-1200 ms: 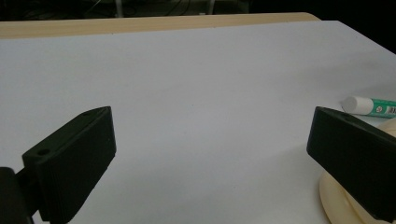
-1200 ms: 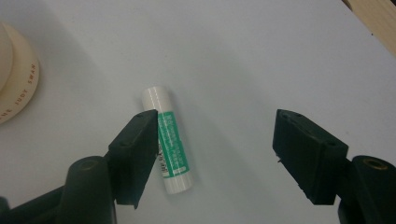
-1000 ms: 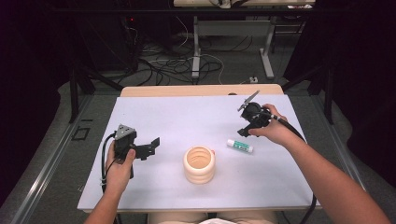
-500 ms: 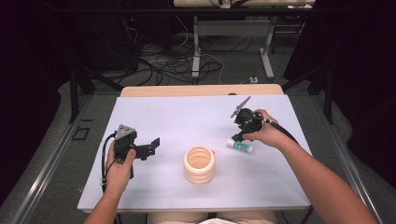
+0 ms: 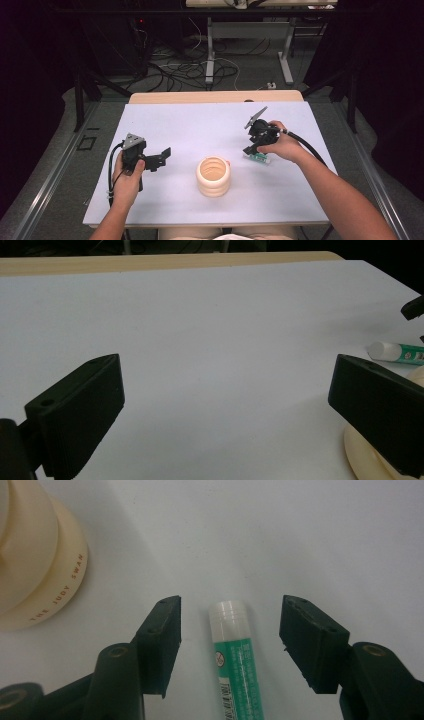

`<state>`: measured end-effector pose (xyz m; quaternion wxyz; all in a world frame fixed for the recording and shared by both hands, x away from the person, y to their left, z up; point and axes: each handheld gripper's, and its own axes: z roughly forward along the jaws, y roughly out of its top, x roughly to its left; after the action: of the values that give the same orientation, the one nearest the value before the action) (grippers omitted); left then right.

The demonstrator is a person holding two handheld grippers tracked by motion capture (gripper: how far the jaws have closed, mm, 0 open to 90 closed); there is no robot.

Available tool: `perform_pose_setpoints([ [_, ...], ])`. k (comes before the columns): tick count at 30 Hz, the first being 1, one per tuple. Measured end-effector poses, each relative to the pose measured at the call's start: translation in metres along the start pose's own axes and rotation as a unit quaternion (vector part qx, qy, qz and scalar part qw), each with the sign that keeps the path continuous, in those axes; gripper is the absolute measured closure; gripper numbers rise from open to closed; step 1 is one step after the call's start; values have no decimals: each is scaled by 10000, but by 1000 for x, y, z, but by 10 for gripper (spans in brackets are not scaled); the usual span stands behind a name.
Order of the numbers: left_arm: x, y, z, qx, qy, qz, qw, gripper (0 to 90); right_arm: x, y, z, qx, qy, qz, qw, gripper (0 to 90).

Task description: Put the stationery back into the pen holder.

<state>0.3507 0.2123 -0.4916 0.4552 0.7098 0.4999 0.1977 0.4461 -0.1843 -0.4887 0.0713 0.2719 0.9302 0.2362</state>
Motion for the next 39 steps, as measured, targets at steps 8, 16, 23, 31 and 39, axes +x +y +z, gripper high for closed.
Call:
perform_pose_setpoints([
  [8, 0, 0, 0, -5, -3, -13, 10000, 17, 3, 0, 10, -3, -89, -104, 9999, 473],
  [16, 1, 0, 1, 12, -14, -26, 10000, 18, 5, 3, 23, 377, -89, -166, 9991, 502],
  [23, 1, 0, 1, 6, -3, -49, 10000, 18, 3, 6, 34, 515, -80, -316, 9981, 543],
  [31, 1, 0, 1, 18, 0, -42, 10000, 19, 1, 4, 42, 568, -130, -186, 9981, 559],
  [39, 1, 0, 1, 16, 7, -46, 10000, 19, -1, 4, 44, 993, -115, -144, 9949, 593],
])
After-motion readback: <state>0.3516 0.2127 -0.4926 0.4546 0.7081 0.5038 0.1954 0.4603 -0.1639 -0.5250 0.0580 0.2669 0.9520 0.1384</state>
